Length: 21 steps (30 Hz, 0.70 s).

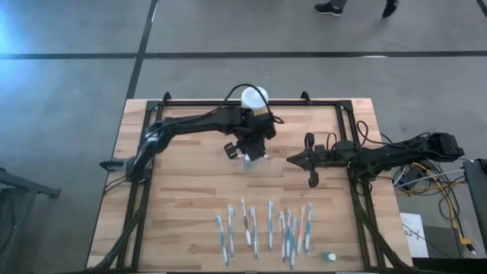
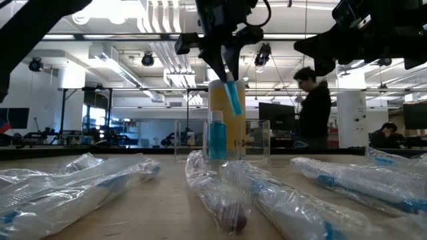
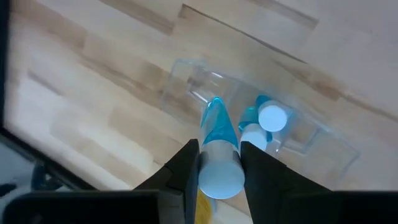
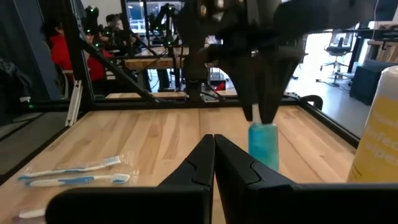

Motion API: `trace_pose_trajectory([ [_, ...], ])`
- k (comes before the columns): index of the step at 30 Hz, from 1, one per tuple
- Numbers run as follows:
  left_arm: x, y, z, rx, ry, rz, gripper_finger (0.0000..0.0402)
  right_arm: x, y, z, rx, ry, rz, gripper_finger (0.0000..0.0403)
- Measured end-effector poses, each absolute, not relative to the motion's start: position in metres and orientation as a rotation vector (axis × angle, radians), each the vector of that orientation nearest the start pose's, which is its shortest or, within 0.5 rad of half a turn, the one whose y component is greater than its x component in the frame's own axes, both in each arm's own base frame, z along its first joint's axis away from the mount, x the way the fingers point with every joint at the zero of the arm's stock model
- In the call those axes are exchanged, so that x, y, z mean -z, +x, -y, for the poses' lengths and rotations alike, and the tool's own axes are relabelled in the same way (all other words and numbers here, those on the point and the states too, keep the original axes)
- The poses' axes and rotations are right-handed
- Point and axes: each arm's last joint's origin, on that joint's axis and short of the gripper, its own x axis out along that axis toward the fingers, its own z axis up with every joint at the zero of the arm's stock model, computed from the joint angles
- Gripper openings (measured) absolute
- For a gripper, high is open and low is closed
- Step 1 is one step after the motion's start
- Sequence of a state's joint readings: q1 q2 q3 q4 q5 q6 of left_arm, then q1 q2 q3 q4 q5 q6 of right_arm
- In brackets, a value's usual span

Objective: Pick & Place toothbrushing station
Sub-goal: Put the blue mouthwash into the transparent organizer

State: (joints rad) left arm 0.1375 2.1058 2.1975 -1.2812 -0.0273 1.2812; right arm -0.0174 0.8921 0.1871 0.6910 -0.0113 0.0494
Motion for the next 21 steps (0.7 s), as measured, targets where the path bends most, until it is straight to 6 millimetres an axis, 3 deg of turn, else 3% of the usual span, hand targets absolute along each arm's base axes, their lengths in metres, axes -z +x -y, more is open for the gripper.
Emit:
trace_pose_trajectory([
  [21,-0.3143,0.4250,-0.0611,0.670,1.093,-1.169,0.0098,-0.1943,0.1763,0.0023,-0.010,0.071,-0.018,0.0008],
])
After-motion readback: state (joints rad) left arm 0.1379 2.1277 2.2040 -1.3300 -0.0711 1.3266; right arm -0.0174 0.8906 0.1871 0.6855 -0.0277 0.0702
